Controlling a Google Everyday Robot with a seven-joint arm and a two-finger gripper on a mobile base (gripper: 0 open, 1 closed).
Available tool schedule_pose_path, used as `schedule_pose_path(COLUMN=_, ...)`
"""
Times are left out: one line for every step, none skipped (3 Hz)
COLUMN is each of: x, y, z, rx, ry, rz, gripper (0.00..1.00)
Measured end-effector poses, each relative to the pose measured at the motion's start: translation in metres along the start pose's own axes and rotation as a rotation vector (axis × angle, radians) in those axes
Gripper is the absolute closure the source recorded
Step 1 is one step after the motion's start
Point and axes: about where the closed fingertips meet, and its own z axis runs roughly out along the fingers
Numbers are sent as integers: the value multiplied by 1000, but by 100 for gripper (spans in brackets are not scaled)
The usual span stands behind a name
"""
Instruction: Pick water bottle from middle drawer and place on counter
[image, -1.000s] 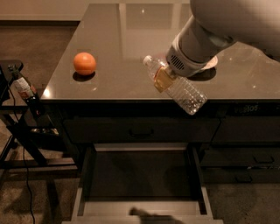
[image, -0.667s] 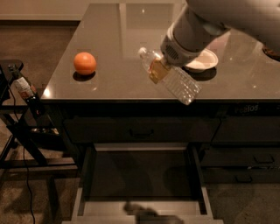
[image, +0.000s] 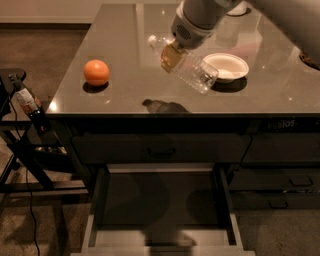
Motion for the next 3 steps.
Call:
schedule_pose_path(x=-22, y=-14, z=21, rx=-32, ry=10, rz=-13, gripper=100)
schedule_pose_path(x=-35, y=-27, z=47, rx=-67, ry=28, rz=-13, gripper=100)
schedule_pose_path(x=-45, y=-36, z=76, rx=-102, ry=45, rz=-3, gripper=100)
